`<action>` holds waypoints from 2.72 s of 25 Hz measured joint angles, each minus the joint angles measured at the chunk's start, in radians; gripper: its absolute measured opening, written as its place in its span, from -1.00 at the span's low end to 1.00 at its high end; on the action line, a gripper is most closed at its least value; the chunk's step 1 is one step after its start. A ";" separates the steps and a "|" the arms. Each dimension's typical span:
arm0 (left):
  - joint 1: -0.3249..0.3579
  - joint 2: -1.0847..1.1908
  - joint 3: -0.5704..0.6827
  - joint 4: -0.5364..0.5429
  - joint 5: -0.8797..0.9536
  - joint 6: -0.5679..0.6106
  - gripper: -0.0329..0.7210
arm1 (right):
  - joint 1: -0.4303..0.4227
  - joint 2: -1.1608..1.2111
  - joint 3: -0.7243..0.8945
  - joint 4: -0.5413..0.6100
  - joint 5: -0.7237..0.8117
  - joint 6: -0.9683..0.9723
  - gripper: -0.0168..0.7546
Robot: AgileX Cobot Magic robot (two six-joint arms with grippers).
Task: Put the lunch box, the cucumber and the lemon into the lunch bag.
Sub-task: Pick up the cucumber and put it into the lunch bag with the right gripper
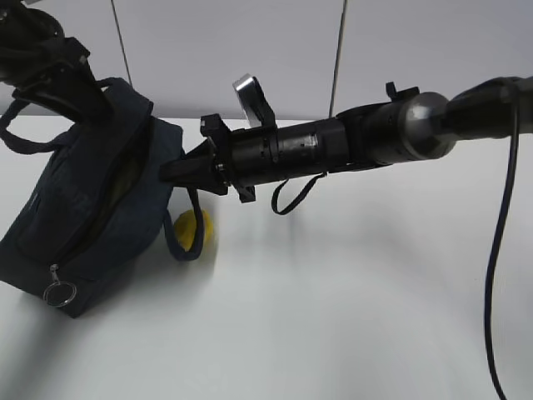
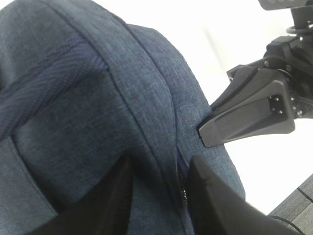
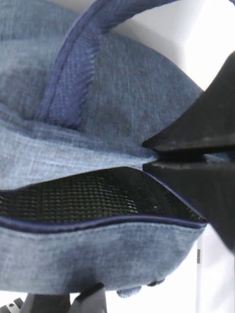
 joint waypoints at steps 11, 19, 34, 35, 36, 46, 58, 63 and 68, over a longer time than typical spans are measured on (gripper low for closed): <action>0.002 0.000 -0.002 0.004 -0.002 0.000 -0.23 | 0.034 0.001 -0.146 -0.135 0.017 0.125 -0.95; 0.004 -0.022 -0.061 0.033 -0.004 0.000 -0.23 | 0.034 0.001 -0.232 -0.183 0.019 0.186 -0.96; 0.004 -0.045 -0.061 0.120 -0.015 -0.035 -0.23 | 0.034 0.001 -0.252 -0.269 0.017 0.219 -0.93; 0.004 -0.052 -0.061 0.120 -0.017 -0.036 -0.23 | 0.034 0.001 -0.252 -0.269 0.017 0.219 -0.87; 0.004 -0.056 -0.061 0.120 -0.017 -0.036 -0.23 | 0.034 0.001 -0.252 -0.269 0.019 0.217 -0.80; 0.004 -0.060 -0.061 0.120 -0.020 -0.038 -0.23 | 0.027 -0.015 -0.254 -0.263 0.067 0.211 0.03; 0.004 -0.062 -0.061 0.115 -0.027 -0.038 -0.23 | -0.168 -0.164 -0.267 -0.316 0.112 0.206 0.03; 0.004 -0.062 -0.061 0.071 -0.029 -0.038 -0.23 | -0.215 -0.171 -0.267 -0.223 0.114 0.264 0.03; 0.004 -0.062 -0.061 0.052 -0.036 -0.038 -0.23 | -0.218 -0.171 -0.267 -0.263 0.116 0.257 0.00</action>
